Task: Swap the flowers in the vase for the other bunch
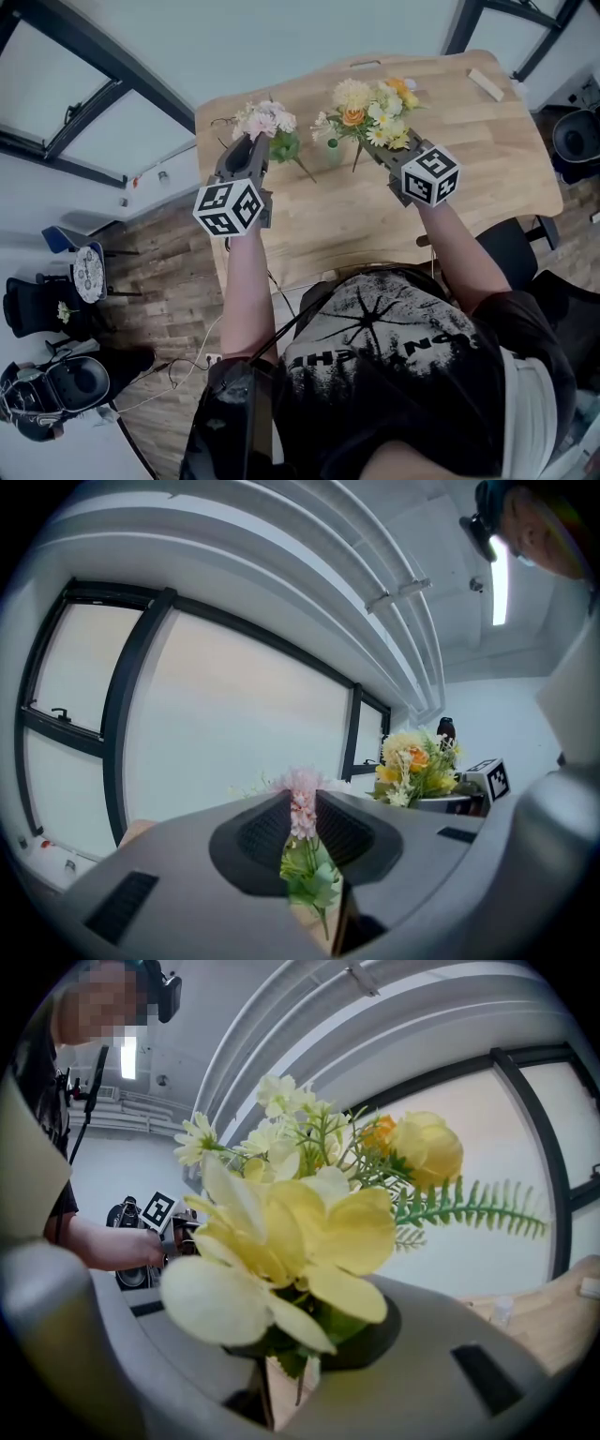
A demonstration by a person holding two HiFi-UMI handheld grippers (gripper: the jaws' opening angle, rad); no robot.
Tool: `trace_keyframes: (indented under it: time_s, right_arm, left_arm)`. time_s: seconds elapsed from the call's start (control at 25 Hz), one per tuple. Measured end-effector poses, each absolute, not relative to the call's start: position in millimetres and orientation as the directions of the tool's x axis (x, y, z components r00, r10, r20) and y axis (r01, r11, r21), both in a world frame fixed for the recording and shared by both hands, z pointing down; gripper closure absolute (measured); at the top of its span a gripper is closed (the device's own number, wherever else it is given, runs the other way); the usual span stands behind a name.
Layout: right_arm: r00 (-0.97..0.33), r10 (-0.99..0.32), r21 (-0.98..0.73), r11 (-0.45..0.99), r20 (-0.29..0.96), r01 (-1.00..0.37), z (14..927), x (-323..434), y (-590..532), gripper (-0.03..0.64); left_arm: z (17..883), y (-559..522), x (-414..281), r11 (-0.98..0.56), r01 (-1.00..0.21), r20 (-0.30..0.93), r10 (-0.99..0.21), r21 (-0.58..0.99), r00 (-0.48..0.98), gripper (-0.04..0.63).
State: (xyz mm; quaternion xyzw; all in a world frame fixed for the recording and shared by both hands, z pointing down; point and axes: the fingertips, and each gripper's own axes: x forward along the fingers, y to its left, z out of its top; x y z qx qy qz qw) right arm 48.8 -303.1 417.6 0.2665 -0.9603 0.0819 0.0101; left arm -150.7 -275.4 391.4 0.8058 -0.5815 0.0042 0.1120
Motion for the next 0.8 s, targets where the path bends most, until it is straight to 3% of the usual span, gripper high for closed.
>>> trace_keyframes:
  time_s: [0.8]
  right_arm:
    - [-0.88, -0.473, -0.065, 0.877, 0.051, -0.475, 394.2, -2.3, -344.4, 0.532]
  left_arm:
    - [454.6, -241.5, -164.9, -0.242, -0.937, 0.236, -0.924, 0.251, 0.302, 0.503]
